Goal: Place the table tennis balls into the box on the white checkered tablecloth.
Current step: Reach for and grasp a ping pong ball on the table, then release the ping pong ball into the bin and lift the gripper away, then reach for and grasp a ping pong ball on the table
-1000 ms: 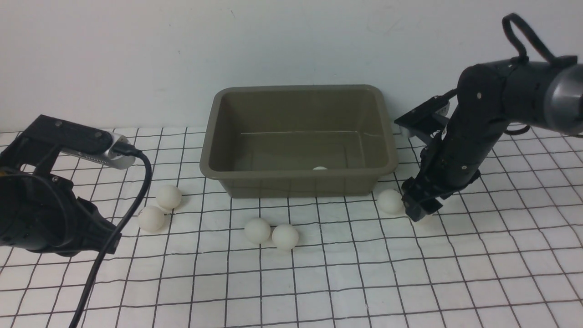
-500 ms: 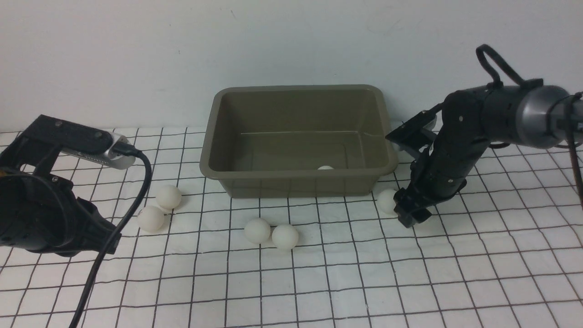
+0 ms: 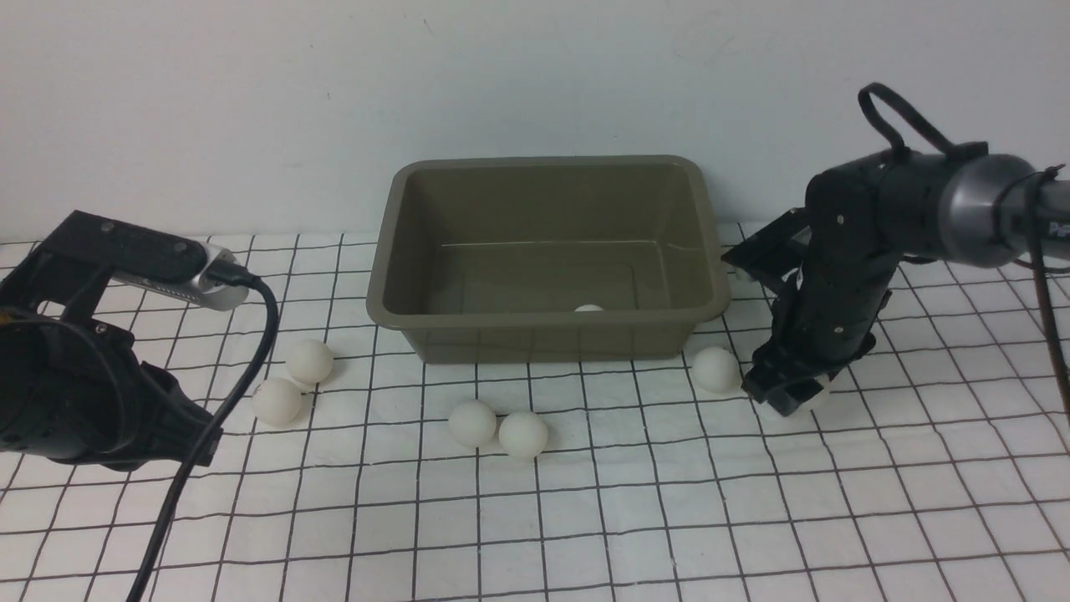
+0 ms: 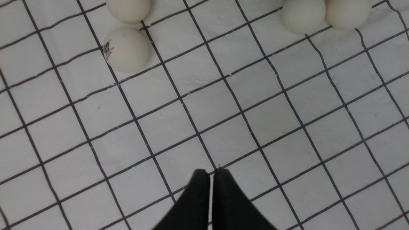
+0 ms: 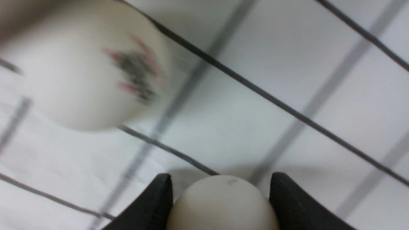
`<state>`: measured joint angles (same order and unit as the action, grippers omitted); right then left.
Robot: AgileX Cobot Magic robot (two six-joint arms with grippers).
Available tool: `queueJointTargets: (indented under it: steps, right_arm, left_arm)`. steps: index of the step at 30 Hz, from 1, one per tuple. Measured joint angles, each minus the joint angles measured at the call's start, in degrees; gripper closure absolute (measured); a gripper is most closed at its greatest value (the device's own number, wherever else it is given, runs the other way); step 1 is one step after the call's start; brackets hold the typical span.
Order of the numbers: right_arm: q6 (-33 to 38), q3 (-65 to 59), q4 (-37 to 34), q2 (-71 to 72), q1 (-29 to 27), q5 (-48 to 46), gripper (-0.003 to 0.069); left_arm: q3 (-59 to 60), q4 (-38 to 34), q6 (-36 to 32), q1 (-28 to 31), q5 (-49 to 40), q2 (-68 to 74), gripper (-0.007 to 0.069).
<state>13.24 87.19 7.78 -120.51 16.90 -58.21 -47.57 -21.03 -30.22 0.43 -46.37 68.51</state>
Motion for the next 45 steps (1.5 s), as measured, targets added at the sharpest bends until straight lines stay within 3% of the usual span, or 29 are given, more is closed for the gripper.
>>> queueJointTargets:
  steps: [7, 13, 16, 19, 31, 34, 36, 40, 45]
  right_arm:
    - [-11.9, 14.6, 10.5, -0.1, 0.0, -8.4, 0.0305]
    - [-11.0, 28.2, 1.8, -0.1, 0.5, -7.2, 0.0305]
    - [-7.0, 31.7, -6.7, -0.1, 3.2, -4.0, 0.0305]
    - [-6.3, 31.9, -9.5, -1.6, 6.3, -2.5, 0.0305]
    - [-4.4, 31.9, -14.3, -8.4, 7.8, -1.3, 0.0305]
    - [-4.3, 31.9, -14.9, -9.0, 7.8, -1.2, 0.0286]
    - [-4.3, 32.1, -15.0, -9.2, 7.8, -1.9, 0.0235]
    - [-3.6, 37.6, -12.6, -9.1, 7.8, -9.1, 0.0160]
    - [-3.6, 42.2, -10.4, -6.4, 7.8, -12.9, 0.0151]
  left_arm:
    - [0.0, 0.0, 0.0, 0.0, 0.1, 0.0, 0.0625]
    - [0.0, 0.0, 0.0, 0.0, 0.1, 0.0, 0.0625]
    - [0.0, 0.0, 0.0, 0.0, 0.1, 0.0, 0.0625]
    - [0.0, 0.0, 0.0, 0.0, 0.1, 0.0, 0.0625]
    - [0.0, 0.0, 0.0, 0.0, 0.2, 0.0, 0.0625]
    - [0.0, 0.0, 0.0, 0.0, 0.2, 0.0, 0.0625]
    - [0.0, 0.0, 0.0, 0.0, 0.2, 0.0, 0.0625]
    - [0.0, 0.0, 0.0, 0.0, 0.2, 0.0, 0.0625]
    - [0.0, 0.0, 0.0, 0.0, 0.2, 0.0, 0.0625]
